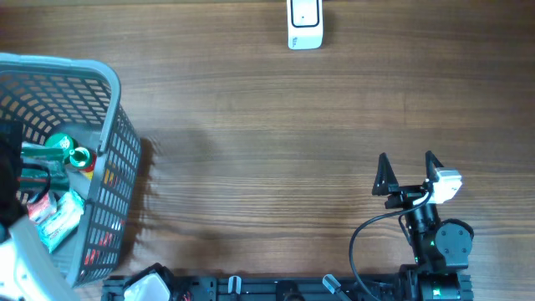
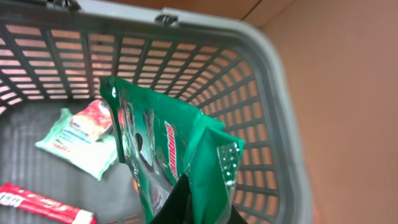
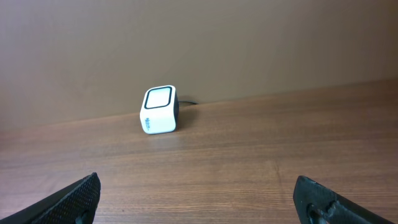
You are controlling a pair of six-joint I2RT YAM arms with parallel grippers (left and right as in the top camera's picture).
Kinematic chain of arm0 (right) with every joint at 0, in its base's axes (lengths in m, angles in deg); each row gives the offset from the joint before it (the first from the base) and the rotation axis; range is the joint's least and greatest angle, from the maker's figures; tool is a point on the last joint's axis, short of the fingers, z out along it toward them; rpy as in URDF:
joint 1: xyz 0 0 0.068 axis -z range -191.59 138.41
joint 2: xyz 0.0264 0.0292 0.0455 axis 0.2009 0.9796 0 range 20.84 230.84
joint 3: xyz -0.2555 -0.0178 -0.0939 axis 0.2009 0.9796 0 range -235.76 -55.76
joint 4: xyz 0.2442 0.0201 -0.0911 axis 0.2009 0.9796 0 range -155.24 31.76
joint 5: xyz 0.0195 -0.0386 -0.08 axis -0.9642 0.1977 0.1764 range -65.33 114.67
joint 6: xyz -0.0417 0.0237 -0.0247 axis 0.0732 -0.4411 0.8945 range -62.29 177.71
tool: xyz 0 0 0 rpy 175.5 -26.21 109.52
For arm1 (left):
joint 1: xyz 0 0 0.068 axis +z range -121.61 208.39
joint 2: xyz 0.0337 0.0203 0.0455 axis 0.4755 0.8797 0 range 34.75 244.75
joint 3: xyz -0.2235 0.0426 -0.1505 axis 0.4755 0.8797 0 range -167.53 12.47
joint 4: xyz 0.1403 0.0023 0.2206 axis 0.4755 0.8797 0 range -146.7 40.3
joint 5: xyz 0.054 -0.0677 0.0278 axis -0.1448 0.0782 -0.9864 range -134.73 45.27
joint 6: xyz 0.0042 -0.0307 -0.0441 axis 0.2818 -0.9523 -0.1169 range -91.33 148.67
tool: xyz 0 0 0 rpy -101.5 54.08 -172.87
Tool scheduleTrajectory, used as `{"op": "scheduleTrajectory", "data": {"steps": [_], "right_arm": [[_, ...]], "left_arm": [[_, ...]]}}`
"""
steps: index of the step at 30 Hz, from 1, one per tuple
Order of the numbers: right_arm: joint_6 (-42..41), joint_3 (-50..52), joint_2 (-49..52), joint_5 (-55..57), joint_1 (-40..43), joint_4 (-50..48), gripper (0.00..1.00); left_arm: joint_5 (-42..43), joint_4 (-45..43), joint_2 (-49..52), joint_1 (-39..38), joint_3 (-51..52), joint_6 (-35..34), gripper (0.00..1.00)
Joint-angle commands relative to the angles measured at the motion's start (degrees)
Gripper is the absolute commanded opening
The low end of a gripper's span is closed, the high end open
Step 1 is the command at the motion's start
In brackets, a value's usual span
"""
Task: Scan the item barcode
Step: 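Grasp the green 3M glove packet with the left gripper and lift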
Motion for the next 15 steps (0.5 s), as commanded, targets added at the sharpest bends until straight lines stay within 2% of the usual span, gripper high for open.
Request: {"op": "scheduleTrajectory", "data": {"steps": [1, 8, 15], "right_arm": [[-0.61, 0.04, 0.04, 0.98, 0.39, -0.17, 1.0], [-0.59, 0.04, 0.04, 0.98, 0.39, -0.17, 1.0], [-0.61, 0.04, 0.04, 0.98, 0.39, -0.17, 1.0]], "left_arm": [[7.48, -6.49, -7.06, 0.28, -0.79, -1.05, 0.04], [22.97, -17.44, -14.58, 0.28, -0.79, -1.05, 0.04], [50.03, -31.78, -18.62, 0.24, -0.79, -0.39, 0.04]]}}
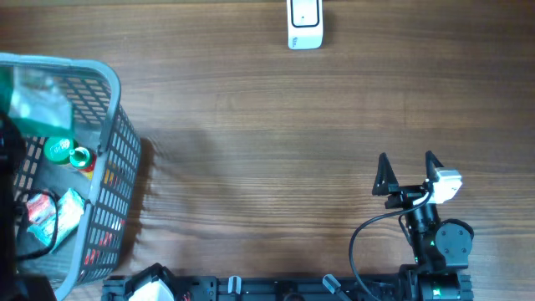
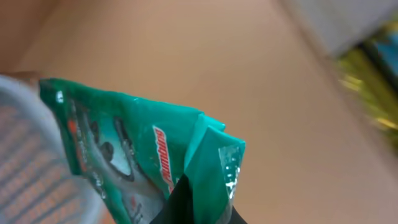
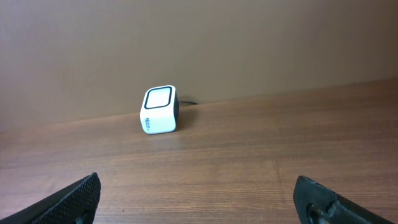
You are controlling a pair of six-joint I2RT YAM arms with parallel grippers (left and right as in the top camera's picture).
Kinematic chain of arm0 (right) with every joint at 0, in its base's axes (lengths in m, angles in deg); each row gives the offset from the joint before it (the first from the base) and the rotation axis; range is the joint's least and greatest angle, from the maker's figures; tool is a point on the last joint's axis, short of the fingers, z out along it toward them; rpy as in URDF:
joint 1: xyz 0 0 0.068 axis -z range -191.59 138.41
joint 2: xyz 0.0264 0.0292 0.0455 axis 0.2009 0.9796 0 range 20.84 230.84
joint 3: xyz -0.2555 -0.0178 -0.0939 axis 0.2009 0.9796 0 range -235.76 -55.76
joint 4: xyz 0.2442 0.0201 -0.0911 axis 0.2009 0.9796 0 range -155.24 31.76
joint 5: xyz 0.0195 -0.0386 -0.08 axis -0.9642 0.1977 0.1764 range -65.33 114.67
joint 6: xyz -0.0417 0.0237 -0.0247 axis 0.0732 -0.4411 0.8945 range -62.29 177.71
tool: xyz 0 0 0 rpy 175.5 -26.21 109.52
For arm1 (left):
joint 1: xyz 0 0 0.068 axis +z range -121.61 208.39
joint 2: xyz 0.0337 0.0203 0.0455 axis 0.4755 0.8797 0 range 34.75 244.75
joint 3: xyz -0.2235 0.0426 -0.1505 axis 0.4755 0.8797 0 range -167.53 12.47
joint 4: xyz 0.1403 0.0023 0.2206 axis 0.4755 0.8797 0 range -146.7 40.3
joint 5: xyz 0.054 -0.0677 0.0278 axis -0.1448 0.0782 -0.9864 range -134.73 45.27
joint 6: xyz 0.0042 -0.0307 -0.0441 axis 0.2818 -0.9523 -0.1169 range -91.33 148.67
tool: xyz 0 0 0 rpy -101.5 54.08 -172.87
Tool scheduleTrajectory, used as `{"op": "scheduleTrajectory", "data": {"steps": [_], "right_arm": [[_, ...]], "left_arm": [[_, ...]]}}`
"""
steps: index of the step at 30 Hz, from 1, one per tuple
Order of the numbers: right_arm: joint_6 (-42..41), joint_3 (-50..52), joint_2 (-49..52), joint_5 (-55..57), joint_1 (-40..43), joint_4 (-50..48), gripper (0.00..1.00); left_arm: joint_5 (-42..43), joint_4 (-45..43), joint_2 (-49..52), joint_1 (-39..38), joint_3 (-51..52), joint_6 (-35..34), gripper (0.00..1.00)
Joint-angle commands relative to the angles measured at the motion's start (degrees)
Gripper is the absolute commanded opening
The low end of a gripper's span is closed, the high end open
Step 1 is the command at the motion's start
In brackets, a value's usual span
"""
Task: Scan the item barcode
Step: 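Grasp the green 3M glove packet with the left gripper and lift, then carry the green packet right and lower it onto the table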
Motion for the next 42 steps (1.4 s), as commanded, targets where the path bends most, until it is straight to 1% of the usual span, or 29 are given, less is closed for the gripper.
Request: {"op": "scheduleTrajectory", "data": {"steps": [1, 2, 7, 12, 17, 20, 22, 25, 26, 27, 28, 31, 34, 36, 39, 42], "right_arm": [[-0.59, 0.04, 0.04, 0.98, 0.39, -0.17, 1.0], [-0.59, 0.04, 0.04, 0.98, 0.39, -0.17, 1.0], [-0.59, 0.04, 0.04, 0.98, 0.39, -0.17, 1.0], [-0.61, 0.04, 0.04, 0.98, 0.39, -0.17, 1.0], [-0.61, 0.04, 0.04, 0.98, 0.39, -0.17, 1.0], [-0.59, 0.04, 0.04, 0.98, 0.39, -0.17, 1.0], [-0.59, 0.04, 0.04, 0.98, 0.39, -0.17, 1.0], [-0.61, 0.04, 0.04, 0.98, 0.39, -0.17, 1.0], [-0.61, 0.04, 0.04, 0.98, 0.39, -0.17, 1.0], [-0.59, 0.04, 0.04, 0.98, 0.39, -0.17, 1.0], [-0.61, 0.04, 0.04, 0.98, 0.39, -0.17, 1.0], [-0.61, 0.04, 0.04, 0.98, 0.39, -0.17, 1.0], [-0.59, 0.04, 0.04, 0.98, 0.39, -0.17, 1.0], [-0.59, 0.04, 0.04, 0.98, 0.39, -0.17, 1.0], [-0.59, 0.04, 0.04, 0.98, 0.39, -0.17, 1.0], [-0.61, 0.04, 0.04, 0.98, 0.39, -0.17, 1.0]], "left_arm": [[21.38, -6.08, -0.52, 0.09, -0.44, 0.37, 0.04], [24.76, -7.48, -0.5, 0.09, -0.42, 0.35, 0.04], [33.9, -7.96, -0.52, 0.09, -0.42, 0.63, 0.04], [41.31, -7.93, -0.52, 0.09, -0.42, 5.11, 0.04], [47.39, -7.67, -0.52, 0.09, -0.42, 11.87, 0.04], [49.07, -6.73, -0.52, 0.09, -0.42, 14.45, 0.04], [49.09, -3.76, -0.52, 0.07, -0.42, 18.01, 0.04], [49.03, 2.91, -0.52, -1.05, -0.17, 26.32, 0.04], [48.96, 5.27, -0.5, -1.53, -0.09, 29.29, 0.04], [48.11, 9.11, -0.35, -2.4, -0.09, 34.01, 0.04], [46.95, 11.47, -0.26, -2.93, -0.09, 36.65, 0.04], [40.74, 16.7, 0.24, -4.83, 0.37, 41.68, 0.04], [37.59, 19.23, 1.25, -6.84, 1.16, 44.13, 0.04], [35.43, 19.61, 2.38, -8.94, 2.16, 44.11, 0.04], [29.27, 19.56, 4.94, -13.94, 4.15, 44.11, 0.04], [19.54, 20.09, 8.98, -20.96, 5.33, 44.09, 0.04]]}}
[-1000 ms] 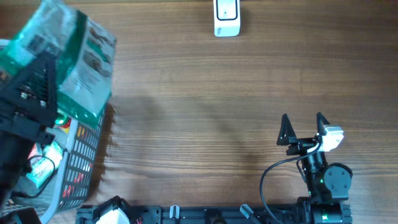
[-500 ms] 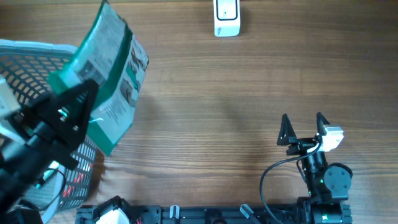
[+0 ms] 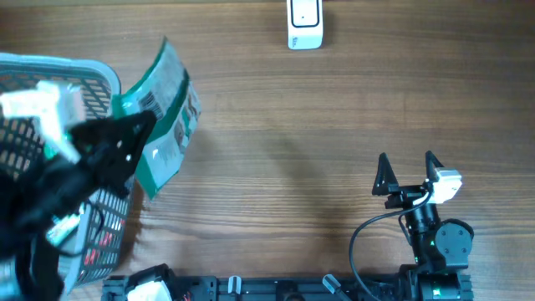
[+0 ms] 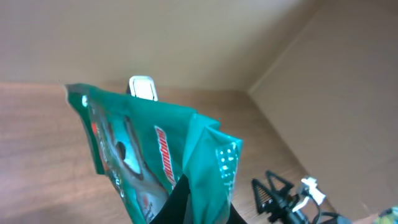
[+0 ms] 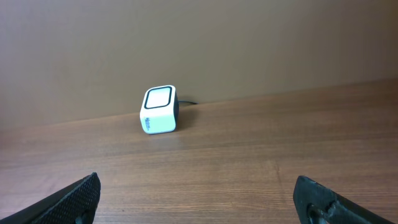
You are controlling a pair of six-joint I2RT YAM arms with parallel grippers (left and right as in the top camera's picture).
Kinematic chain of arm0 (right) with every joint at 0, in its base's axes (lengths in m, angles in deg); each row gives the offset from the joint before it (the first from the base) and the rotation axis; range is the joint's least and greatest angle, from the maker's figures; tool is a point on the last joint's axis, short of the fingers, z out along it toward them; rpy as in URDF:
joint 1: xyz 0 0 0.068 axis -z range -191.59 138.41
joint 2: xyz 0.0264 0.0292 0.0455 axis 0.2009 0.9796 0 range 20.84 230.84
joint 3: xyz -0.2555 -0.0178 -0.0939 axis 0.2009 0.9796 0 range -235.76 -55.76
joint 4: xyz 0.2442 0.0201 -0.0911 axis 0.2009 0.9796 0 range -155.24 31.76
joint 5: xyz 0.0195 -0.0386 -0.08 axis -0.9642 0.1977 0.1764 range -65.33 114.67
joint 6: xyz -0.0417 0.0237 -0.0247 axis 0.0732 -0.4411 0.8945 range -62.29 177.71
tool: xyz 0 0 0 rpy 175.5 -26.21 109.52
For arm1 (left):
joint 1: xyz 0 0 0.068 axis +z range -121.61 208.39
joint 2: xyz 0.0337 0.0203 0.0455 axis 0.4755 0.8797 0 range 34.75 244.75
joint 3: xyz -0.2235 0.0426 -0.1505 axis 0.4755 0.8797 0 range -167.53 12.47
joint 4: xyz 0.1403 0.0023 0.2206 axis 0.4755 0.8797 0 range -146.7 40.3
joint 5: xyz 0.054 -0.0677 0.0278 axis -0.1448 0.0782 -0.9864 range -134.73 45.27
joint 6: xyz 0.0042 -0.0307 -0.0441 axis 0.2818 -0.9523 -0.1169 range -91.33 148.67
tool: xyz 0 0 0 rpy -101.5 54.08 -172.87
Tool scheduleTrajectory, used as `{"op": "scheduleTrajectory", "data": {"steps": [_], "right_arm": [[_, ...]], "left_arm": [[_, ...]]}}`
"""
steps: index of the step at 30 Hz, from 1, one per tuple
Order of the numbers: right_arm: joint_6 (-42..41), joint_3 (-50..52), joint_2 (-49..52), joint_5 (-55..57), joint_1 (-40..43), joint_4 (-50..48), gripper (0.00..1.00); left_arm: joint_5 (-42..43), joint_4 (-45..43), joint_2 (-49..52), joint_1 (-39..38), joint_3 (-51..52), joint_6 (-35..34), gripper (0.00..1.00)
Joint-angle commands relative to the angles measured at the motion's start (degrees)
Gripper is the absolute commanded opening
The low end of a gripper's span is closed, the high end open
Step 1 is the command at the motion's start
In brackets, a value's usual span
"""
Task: Scan the item barcode
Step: 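Carry the green packet right and lower it onto the table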
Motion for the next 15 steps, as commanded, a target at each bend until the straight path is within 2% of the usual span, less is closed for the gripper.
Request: {"op": "scheduleTrajectory", "data": {"steps": [1, 3, 8, 12, 15], "right_arm": [[-0.59, 0.04, 0.02, 0.98, 0.39, -0.17, 1.0], [-0.61, 0.04, 0.02, 0.96, 0.39, -0.17, 1.0], [-0.59, 0.04, 0.02, 0.98, 0.39, -0.17, 1.0], [-0.59, 0.04, 0.02, 0.98, 0.39, -0.17, 1.0], [-0.59, 0.04, 0.02, 0.98, 0.39, -0.17, 1.0]], "left_arm": [[-15.96, 1.03, 5.84, -8.87, 1.62, 1.77, 0.04], [-25.57, 2.51, 9.75, -15.39, 1.62, 1.73, 0.04], [-42.25, 4.87, 19.19, -27.65, 1.62, 0.81, 0.04], [-56.17, 6.25, 24.76, -34.12, 1.62, -2.67, 0.04], [-59.87, 7.13, 27.63, -37.62, 1.62, -3.23, 0.04]]}}
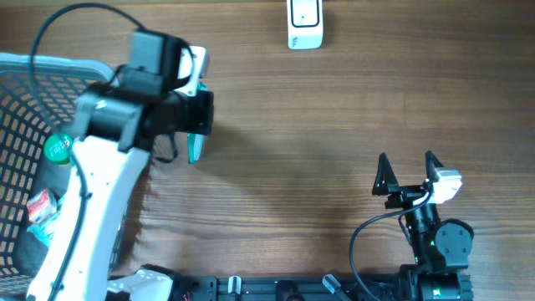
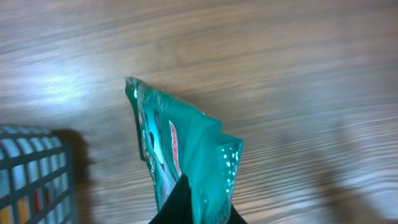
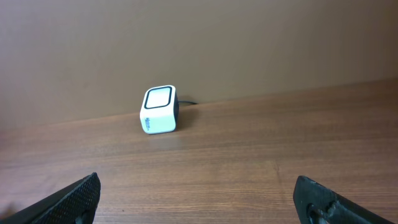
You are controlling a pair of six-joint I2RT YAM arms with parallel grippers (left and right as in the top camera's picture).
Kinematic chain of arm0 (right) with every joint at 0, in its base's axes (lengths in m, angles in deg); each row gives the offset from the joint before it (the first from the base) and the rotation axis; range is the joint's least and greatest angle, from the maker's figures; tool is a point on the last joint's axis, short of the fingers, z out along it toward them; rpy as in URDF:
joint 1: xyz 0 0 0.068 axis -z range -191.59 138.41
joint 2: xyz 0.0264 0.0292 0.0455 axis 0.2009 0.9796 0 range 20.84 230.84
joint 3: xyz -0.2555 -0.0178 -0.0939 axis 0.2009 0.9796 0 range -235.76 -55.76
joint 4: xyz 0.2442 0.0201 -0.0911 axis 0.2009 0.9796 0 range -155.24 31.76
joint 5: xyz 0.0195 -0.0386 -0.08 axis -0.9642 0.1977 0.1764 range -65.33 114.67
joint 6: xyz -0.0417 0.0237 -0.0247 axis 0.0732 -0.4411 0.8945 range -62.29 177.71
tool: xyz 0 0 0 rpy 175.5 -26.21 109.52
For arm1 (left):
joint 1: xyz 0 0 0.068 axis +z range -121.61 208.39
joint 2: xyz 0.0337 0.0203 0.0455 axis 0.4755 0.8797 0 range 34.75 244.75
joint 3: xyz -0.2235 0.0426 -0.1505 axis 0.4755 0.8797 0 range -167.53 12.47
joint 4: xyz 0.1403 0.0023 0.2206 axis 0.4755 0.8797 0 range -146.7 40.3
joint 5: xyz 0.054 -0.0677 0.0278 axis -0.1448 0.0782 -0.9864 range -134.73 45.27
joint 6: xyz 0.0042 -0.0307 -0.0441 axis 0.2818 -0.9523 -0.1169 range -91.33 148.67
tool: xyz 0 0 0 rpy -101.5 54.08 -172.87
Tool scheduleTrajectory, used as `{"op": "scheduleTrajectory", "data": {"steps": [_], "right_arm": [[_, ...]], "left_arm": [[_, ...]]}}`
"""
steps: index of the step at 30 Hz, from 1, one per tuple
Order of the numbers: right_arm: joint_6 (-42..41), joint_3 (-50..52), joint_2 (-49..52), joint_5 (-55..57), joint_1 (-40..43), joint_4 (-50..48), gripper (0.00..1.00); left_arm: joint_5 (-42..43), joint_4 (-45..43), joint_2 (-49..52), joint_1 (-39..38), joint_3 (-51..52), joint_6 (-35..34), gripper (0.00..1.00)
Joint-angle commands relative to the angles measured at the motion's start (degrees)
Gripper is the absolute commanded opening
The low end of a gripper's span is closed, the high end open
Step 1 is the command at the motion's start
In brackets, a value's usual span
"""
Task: Scan the item barcode
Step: 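Carry the green packet right and lower it onto the table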
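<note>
A green snack pouch (image 2: 186, 155) hangs in my left gripper (image 2: 196, 208), which is shut on its lower edge. In the overhead view only a sliver of the green pouch (image 1: 193, 147) shows below my left gripper (image 1: 194, 132), just right of the basket and above the bare wood. The white barcode scanner (image 1: 304, 23) stands at the far edge of the table, and the scanner (image 3: 159, 109) faces the right wrist camera. My right gripper (image 1: 409, 173) rests at the near right, open with nothing in it.
A grey mesh basket (image 1: 99, 84) fills the left side and holds a green bottle (image 1: 58, 148) and several packets. A corner of the basket (image 2: 34, 174) shows in the left wrist view. Arm bases and cables lie along the near edge.
My left arm has swung over the table right of the basket, and the pouch now hangs downward below the wrist rather than lying spread out. The right arm has not moved.
My left gripper held the green pouch inside the basket above the other packets. It then had the pouch up at the basket's far rim, then over the rim by the table, and now over bare wood. My right gripper stayed open and still throughout.
</note>
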Motion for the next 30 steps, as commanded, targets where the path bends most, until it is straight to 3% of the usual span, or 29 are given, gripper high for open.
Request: {"op": "scheduleTrajectory", "data": {"steps": [1, 7, 14, 25, 30], "right_arm": [[-0.59, 0.04, 0.02, 0.98, 0.39, -0.17, 1.0], [-0.59, 0.04, 0.02, 0.98, 0.39, -0.17, 1.0], [-0.57, 0.04, 0.02, 0.98, 0.39, -0.17, 1.0], [-0.59, 0.04, 0.02, 0.98, 0.39, -0.17, 1.0], [-0.59, 0.04, 0.02, 0.96, 0.39, -0.17, 1.0]], "left_arm": [[-10.69, 0.9, 3.19, -4.48, -0.02, -1.66, 0.04], [-20.15, 2.71, 5.66, -6.67, 1.22, -6.73, 0.04], [-19.8, -6.51, 5.7, -7.89, 11.19, -6.78, 0.04], [-19.8, -26.69, 5.81, -21.73, 21.11, -6.73, 0.04], [-16.57, -27.3, 8.55, -25.2, 21.94, -6.71, 0.04]]}}
